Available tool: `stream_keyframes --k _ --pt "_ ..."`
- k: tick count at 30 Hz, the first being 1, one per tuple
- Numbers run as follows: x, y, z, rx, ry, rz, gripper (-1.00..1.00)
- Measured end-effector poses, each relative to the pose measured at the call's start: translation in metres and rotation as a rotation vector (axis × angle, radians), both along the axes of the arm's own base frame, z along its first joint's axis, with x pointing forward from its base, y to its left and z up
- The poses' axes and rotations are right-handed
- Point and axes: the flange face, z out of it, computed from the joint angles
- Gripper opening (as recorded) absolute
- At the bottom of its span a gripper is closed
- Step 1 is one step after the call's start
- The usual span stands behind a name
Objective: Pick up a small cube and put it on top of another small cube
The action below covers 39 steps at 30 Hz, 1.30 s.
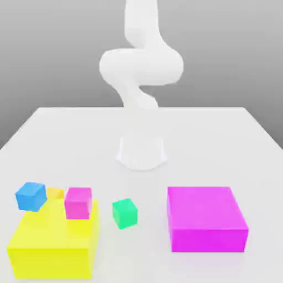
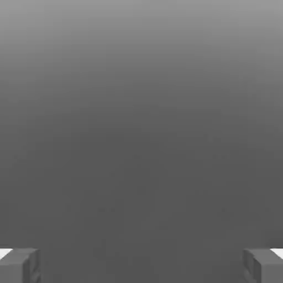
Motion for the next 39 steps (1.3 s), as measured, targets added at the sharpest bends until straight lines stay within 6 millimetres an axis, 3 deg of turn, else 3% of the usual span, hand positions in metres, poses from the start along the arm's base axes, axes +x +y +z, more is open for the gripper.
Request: stream_keyframes --k 4,9,13,16,19,27,28,35,39 --pt "0.034 -0.011 -0.099 0.106 0.138 -0.16 0.0" --pt "0.043 -0.024 -0.224 0.218 0.305 -0.379 0.0" --pt "0.021 -0.033 -0.326 0.293 0.443 -0.583 0.0" --pt "-0.015 -0.038 -0.402 0.341 0.553 -0.765 0.0" --pt "-0.054 -0.04 -0.457 0.367 0.638 -0.918 0.0" --pt "-0.064 -0.039 -0.521 0.375 0.66 -0.954 0.0" --pt "-0.065 -0.039 -0.528 0.375 0.66 -0.954 -1.0" --pt "-0.065 -0.039 -0.53 0.374 0.657 -0.954 -1.0" --pt "-0.063 -0.04 -0.505 0.373 0.657 -0.955 -1.0"
